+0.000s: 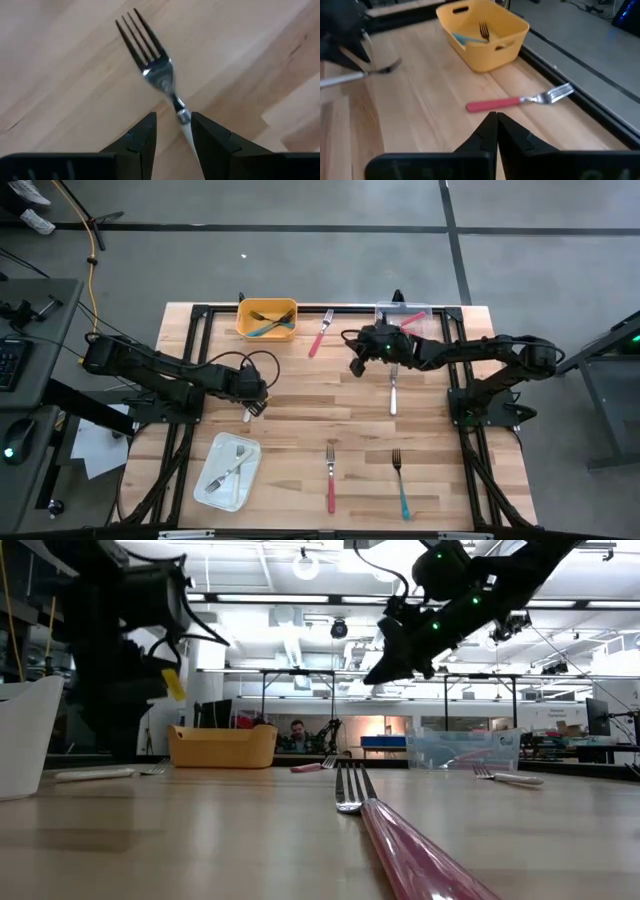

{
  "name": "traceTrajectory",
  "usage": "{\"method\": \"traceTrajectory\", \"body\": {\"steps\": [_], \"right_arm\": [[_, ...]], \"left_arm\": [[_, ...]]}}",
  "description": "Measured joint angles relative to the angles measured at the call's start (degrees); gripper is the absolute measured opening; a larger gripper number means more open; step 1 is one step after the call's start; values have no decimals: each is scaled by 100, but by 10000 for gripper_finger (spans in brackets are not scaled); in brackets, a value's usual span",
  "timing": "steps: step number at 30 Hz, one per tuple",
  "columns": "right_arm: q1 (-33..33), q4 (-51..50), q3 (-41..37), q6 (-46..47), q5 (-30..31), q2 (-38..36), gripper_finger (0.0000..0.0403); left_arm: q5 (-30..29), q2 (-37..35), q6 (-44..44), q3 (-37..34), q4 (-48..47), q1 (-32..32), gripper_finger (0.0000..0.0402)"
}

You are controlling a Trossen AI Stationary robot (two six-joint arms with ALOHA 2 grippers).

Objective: Sort silverware by color (type)
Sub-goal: Put the white fork into the white bin

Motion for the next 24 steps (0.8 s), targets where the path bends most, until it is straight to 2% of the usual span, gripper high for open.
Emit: {"method": "traceTrajectory", "body": {"steps": [5, 12, 19, 24], "right_arm": [[-20, 2, 183, -45, -3, 0, 1], [-17, 12, 292, -89, -3, 0, 1], [-15, 0, 292, -14, -3, 0, 1], [-15, -13, 292, 3, -5, 0, 0]], "left_arm": [[147, 4, 223, -221, 644, 119, 115], [126, 69, 408, -225, 598, 299, 115], [204, 555, 856, -171, 572, 452, 115], [277, 612, 1275, -72, 468, 445, 81]]}}
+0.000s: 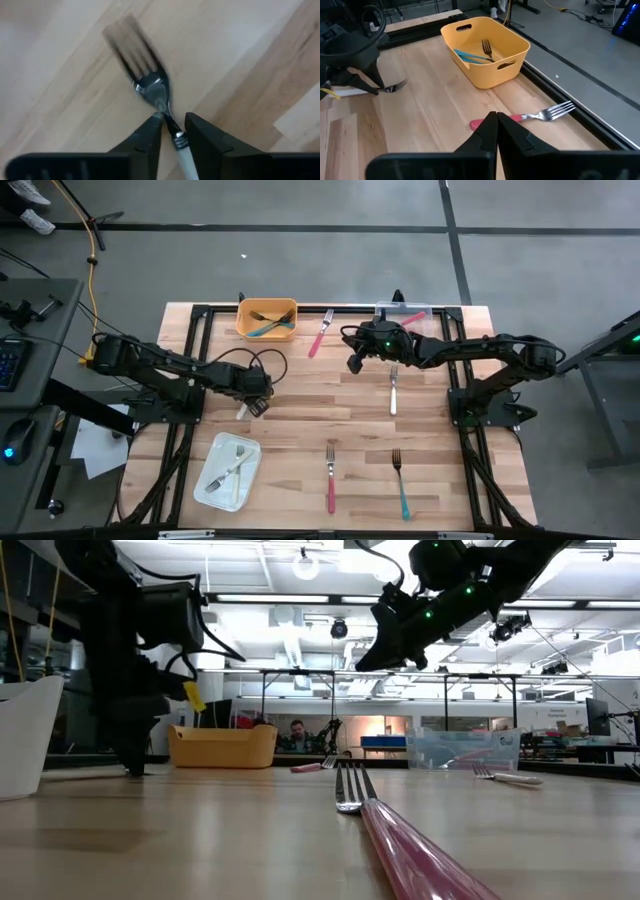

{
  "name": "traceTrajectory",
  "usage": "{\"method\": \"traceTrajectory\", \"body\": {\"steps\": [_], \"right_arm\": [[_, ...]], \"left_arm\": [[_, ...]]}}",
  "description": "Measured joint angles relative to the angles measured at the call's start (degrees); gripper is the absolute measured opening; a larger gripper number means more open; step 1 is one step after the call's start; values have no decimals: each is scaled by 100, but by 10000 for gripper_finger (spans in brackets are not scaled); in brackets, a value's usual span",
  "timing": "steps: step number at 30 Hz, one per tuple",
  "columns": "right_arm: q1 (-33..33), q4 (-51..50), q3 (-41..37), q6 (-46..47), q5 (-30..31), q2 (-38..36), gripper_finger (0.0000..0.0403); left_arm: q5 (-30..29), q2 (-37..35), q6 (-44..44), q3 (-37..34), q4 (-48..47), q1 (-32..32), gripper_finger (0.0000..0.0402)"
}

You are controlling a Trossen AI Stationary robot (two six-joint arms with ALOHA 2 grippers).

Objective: Sort silverware by color (type)
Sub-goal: Put the white fork into the white bin

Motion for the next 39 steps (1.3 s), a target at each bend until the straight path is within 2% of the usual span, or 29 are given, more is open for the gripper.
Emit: {"method": "traceTrajectory", "body": {"steps": [5, 11, 15, 20, 25, 33, 39], "right_arm": [[0, -7, 0, 0, 0, 0, 0], [0, -29, -2, 0, 0, 0, 0], [0, -28, -2, -45, 0, 0, 0], [0, -13, -2, -87, 1, 0, 0], [0, -26, -2, -87, 0, 0, 0], [0, -26, -4, -88, -2, 0, 0], [0, -26, -4, -90, -2, 0, 0]], "left_arm": [[249, -150, 449, 153, -168, -11, 12], [680, -297, 566, 315, -355, -73, 4], [884, -518, 511, 686, -845, -352, 0], [795, -794, 357, 1376, -1553, -760, 0], [756, -906, 32, 1798, -1737, -1214, 0], [1125, -924, -1213, 2761, -2445, -2303, 0], [1410, -927, -3575, 3095, -2622, -3480, 0]]}}
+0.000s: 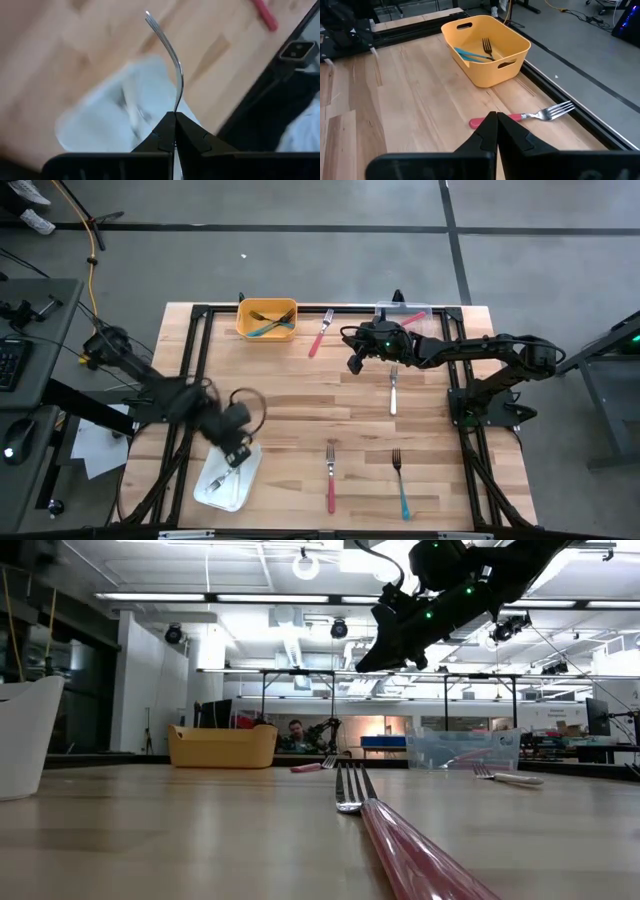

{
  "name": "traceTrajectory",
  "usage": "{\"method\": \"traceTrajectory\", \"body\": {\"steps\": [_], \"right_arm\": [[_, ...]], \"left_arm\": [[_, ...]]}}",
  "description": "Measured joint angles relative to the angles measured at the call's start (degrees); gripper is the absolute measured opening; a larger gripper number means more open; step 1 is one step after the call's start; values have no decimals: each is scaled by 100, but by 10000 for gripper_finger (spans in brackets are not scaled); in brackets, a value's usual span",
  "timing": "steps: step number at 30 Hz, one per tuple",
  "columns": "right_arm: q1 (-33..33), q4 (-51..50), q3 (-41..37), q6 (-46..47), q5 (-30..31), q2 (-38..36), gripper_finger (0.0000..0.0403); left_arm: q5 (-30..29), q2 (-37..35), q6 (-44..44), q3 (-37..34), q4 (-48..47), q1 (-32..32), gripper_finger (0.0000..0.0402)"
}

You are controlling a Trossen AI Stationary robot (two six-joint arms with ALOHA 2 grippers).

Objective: Sort silverware by color (type)
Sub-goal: Put the white fork into the white bin, then put the pink fork into the transparent bin

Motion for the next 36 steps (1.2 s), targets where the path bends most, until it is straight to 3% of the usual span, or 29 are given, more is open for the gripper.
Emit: {"method": "traceTrajectory", "body": {"steps": [5, 10, 17, 23, 30, 36], "right_arm": [[0, -2, 0, 0, 0, 0, 0], [0, -8, 0, -1, -2, 0, 0], [0, -52, 0, -21, 0, 0, 0], [0, -161, 0, -22, 0, 0, 0], [201, -347, 0, -106, 4, -16, 0], [815, -1368, -7, 76, 254, -415, 18]], "left_arm": [[-152, 58, -1864, -388, 56, -937, 0], [-474, 56, -2477, -980, 453, -1290, 0], [-875, 52, -2301, -1544, 837, -1330, 0], [-870, 54, -2185, -1831, 1019, -1331, 7], [-746, 50, -1552, -1776, 1385, -1328, 43], [-1151, 45, -564, -1581, 1419, -1188, 60]]}}
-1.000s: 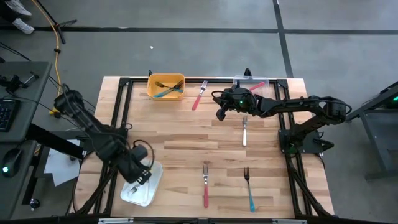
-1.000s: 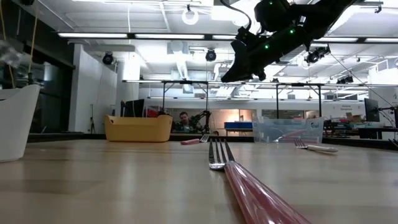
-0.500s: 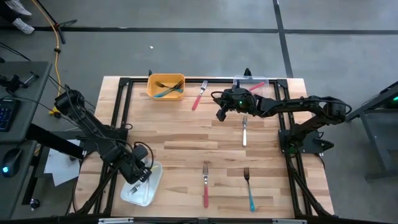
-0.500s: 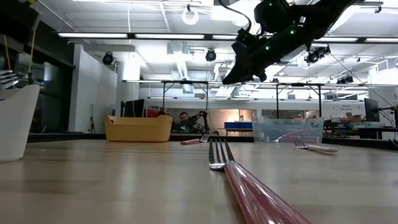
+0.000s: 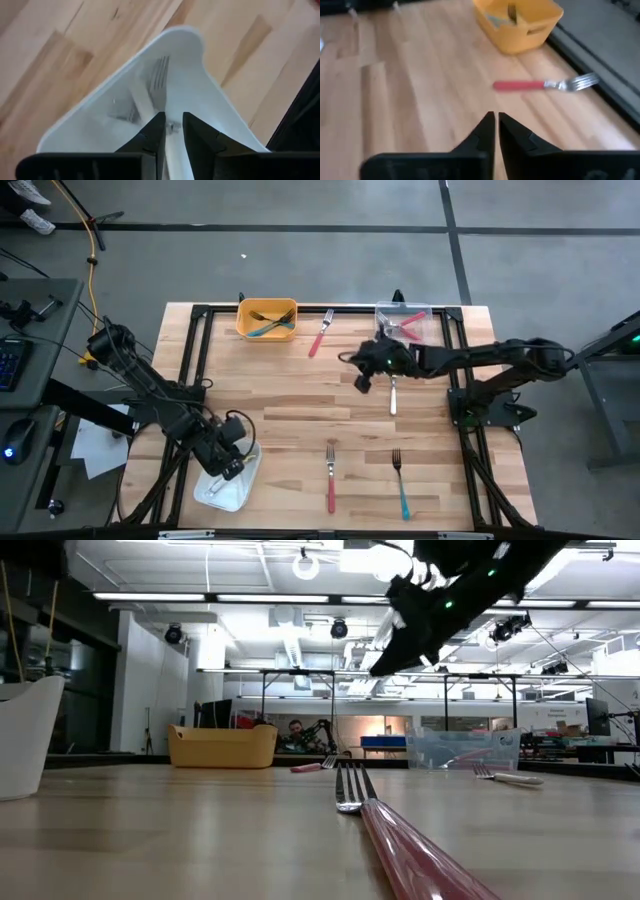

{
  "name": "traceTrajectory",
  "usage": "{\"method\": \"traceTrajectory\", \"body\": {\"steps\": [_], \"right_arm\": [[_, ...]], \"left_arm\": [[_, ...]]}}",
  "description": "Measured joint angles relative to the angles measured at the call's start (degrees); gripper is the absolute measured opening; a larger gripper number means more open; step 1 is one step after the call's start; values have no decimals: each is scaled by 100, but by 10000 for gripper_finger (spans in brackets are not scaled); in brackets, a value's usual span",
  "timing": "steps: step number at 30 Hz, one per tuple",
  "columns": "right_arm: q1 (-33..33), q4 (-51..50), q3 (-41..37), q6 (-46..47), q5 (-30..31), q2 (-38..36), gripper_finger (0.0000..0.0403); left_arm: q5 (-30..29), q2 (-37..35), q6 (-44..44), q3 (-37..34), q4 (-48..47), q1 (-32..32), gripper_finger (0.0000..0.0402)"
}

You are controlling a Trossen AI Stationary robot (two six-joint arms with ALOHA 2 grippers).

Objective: Sort silverware by color (type)
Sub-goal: Put the pink fork into the transparent bin

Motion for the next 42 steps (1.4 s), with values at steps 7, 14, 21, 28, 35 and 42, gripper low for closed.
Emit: {"method": "traceTrajectory", "body": {"steps": [7, 14, 21, 28, 35, 42], "right_arm": [[1101, -1620, 2, 1281, 564, -579, 65], [2191, -2829, 2, 3056, 978, -627, 101], [2882, -3416, 2, 4341, 887, -617, 115], [3351, -3904, 2, 5228, 390, -617, 116], [3559, -3559, 2, 5150, 316, -617, 116], [3530, -3209, 4, 4707, 522, -617, 116]], "left_arm": [[-224, 0, 1470, 5, 646, 392, 47], [-411, -2, 3440, -434, 2889, 997, 4], [228, 0, 4542, -1446, 5521, 1787, 1], [364, 2, 4840, -2039, 6454, 2372, 1], [740, 430, 4756, -2036, 6860, 2814, 21], [1254, 1637, 5030, -1384, 7126, 3139, 85]]}}
